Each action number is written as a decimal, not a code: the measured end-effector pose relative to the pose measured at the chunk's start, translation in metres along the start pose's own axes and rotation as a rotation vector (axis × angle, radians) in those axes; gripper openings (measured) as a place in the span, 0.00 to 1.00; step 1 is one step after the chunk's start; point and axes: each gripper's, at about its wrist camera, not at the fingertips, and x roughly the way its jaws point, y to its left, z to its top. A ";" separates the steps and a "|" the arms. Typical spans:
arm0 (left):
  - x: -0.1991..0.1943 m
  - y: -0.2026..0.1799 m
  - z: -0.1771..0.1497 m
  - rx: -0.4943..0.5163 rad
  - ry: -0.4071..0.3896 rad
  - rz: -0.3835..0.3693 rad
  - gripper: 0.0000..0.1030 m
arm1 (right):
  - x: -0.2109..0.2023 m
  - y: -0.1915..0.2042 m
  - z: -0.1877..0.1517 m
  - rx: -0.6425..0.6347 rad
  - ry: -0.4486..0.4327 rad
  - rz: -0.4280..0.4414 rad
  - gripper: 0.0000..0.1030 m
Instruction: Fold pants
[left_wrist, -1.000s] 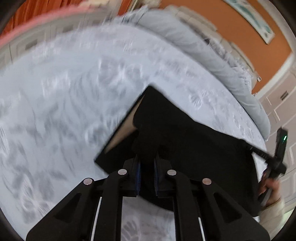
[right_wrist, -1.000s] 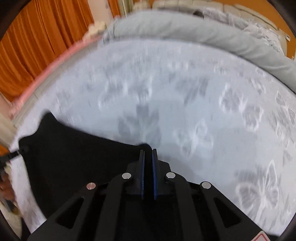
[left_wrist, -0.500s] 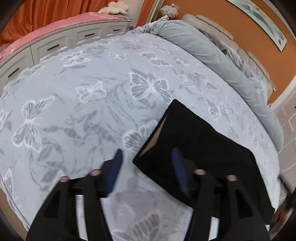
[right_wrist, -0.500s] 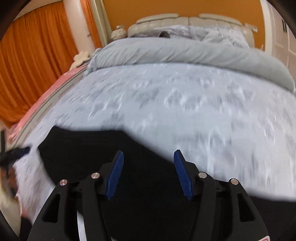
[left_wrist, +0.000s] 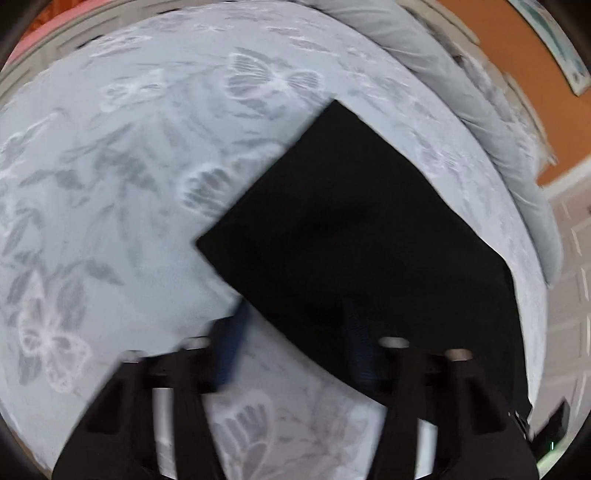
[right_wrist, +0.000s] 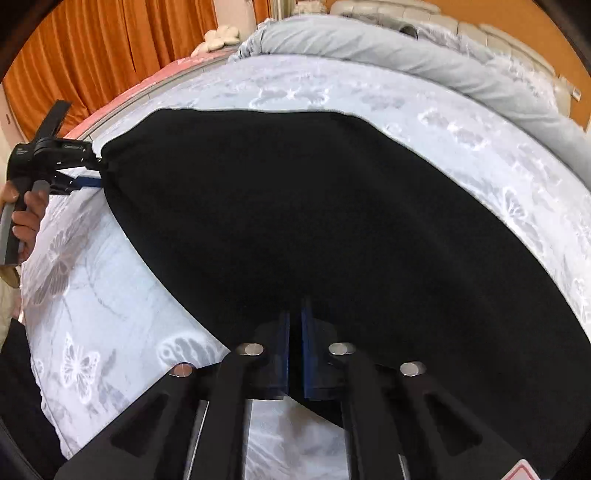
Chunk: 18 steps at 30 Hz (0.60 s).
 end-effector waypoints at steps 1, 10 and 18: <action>-0.002 -0.001 -0.003 0.000 0.005 -0.007 0.24 | -0.003 0.002 0.000 -0.011 -0.005 0.003 0.03; -0.025 0.016 -0.011 0.021 -0.021 0.080 0.01 | -0.002 0.001 -0.016 -0.052 0.018 0.011 0.09; -0.060 0.005 0.002 -0.016 -0.182 -0.053 0.95 | -0.104 -0.052 -0.016 0.116 -0.233 -0.070 0.66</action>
